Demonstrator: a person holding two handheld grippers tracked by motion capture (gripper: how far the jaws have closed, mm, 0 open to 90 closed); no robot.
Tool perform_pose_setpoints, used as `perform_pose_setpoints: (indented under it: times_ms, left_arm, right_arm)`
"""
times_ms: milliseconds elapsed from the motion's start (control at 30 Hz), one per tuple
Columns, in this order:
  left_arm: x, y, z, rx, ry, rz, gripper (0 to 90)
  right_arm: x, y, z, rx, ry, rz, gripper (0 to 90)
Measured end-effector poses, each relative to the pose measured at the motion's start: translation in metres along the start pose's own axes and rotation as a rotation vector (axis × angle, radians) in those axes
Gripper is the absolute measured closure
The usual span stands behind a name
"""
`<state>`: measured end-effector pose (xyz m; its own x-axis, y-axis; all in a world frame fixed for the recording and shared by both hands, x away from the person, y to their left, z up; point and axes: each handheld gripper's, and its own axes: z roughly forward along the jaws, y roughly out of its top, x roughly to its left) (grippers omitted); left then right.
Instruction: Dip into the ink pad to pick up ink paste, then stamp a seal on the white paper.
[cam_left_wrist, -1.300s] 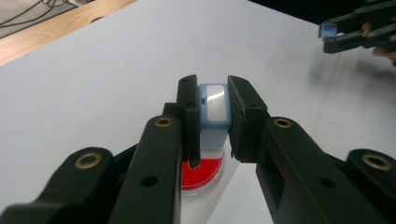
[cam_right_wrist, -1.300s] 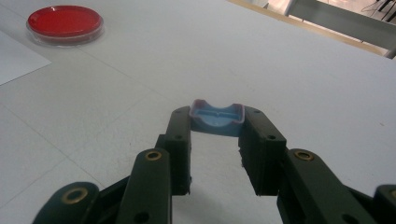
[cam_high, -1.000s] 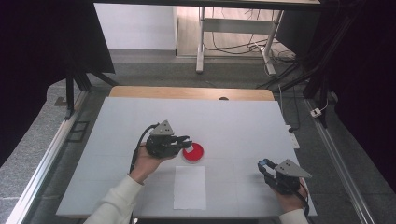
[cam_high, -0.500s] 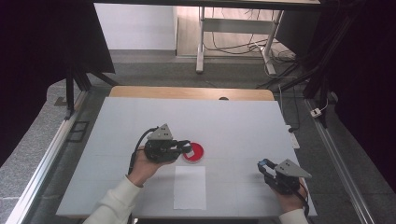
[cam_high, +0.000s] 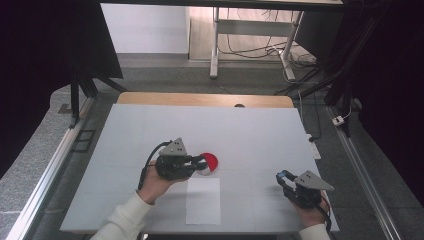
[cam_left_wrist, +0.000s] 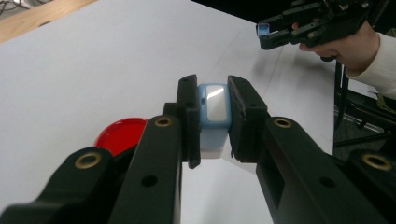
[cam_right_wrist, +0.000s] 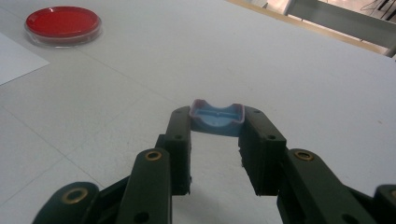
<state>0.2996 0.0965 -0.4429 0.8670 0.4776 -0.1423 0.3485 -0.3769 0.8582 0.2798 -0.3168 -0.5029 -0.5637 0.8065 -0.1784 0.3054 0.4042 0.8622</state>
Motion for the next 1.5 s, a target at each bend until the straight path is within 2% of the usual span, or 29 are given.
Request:
perform_pose_setpoints:
  times_ms: [67, 167, 367, 933, 1500]
  left_arm:
    - [-0.003, 0.0, -0.001, -0.01, -0.021, -0.007, 75.2]
    - [-0.008, 0.001, -0.003, -0.008, -0.015, 0.01, 75.1]
    - [-0.008, -0.003, -0.002, 0.008, -0.014, 0.005, 75.1]
    - [-0.022, -0.019, 0.002, 0.048, -0.011, 0.004, 75.1]
    - [-0.026, -0.037, 0.016, 0.126, -0.018, 0.009, 75.1]
  right_arm:
    - [0.0, 0.0, 0.0, -0.001, 0.002, -0.005, 65.2]
    - [0.001, 0.0, 0.0, -0.001, 0.003, -0.007, 65.2]
    - [0.0, 0.0, 0.0, -0.001, 0.002, -0.008, 65.2]
    - [0.0, 0.0, 0.0, 0.0, 0.002, -0.011, 65.1]
    - [0.001, 0.001, 0.0, -0.005, 0.004, -0.014, 65.2]
